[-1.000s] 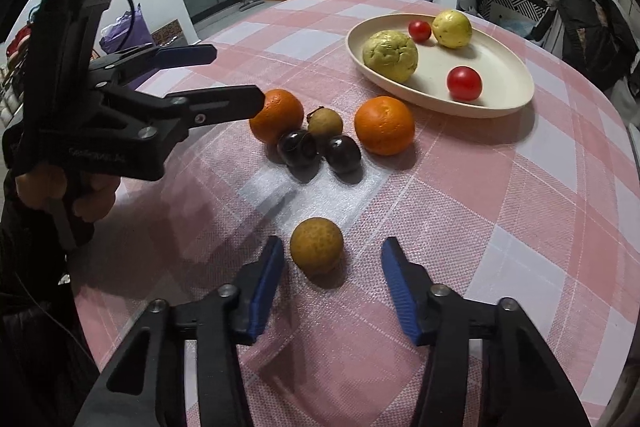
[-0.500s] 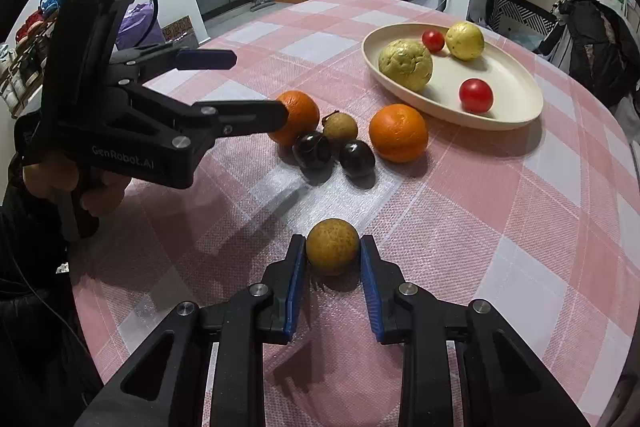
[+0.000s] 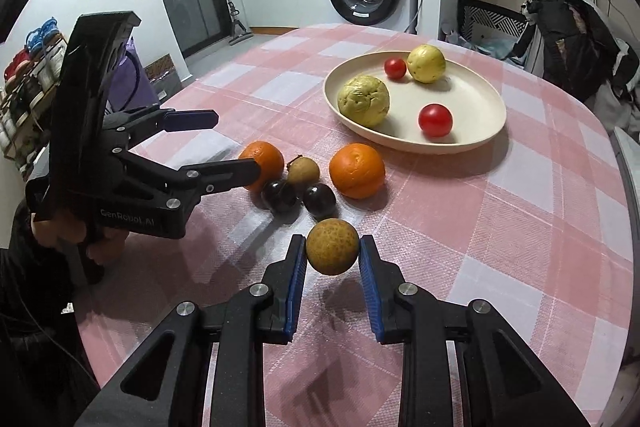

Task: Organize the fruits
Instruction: 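Close the right tool on the brown fruit while the left tool grasps an orange, then lift and carry the orange with the left tool while the right tool carries the brown fruit over the plate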

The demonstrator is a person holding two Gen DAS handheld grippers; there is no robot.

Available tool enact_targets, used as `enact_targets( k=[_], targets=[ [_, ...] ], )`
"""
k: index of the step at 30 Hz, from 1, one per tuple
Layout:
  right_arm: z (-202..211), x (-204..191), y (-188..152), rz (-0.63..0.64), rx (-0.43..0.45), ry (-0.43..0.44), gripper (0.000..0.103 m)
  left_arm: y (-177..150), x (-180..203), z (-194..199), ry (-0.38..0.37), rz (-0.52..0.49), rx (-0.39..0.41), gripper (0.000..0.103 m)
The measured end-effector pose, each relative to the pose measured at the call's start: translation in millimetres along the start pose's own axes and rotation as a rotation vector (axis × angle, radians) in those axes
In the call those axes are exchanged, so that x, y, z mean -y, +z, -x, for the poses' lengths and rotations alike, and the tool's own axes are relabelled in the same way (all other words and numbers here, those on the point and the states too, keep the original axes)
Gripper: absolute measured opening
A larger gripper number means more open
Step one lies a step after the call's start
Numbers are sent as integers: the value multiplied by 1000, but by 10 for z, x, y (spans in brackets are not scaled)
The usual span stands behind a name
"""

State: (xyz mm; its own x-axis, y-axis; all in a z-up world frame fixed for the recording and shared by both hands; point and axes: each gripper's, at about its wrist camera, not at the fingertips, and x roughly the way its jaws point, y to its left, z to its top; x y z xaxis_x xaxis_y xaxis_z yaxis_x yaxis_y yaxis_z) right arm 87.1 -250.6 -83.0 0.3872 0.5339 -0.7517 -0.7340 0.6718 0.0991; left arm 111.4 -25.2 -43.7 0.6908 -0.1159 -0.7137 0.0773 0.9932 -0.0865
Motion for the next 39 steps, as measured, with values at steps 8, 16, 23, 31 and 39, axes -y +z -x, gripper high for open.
enact_targets(
  k=[8, 16, 23, 31, 39],
  targets=[
    [-26, -22, 16, 5, -3, -4, 28, -16, 55, -21, -74, -13, -22, 50],
    [-33, -26, 6, 7, -4, -6, 28, -23, 72, -9, -112, -13, -26, 30],
    [-35, -18, 12, 5, -1, -7, 28, 1, 14, 28, -99, 8, -9, 30],
    [-28, 28, 16, -9, 7, -15, 28, 36, -43, 108, -73, 20, 24, 30],
    [34, 108, 47, -61, 55, -23, 28, 85, -53, 228, -54, 18, 67, 30]
  ],
)
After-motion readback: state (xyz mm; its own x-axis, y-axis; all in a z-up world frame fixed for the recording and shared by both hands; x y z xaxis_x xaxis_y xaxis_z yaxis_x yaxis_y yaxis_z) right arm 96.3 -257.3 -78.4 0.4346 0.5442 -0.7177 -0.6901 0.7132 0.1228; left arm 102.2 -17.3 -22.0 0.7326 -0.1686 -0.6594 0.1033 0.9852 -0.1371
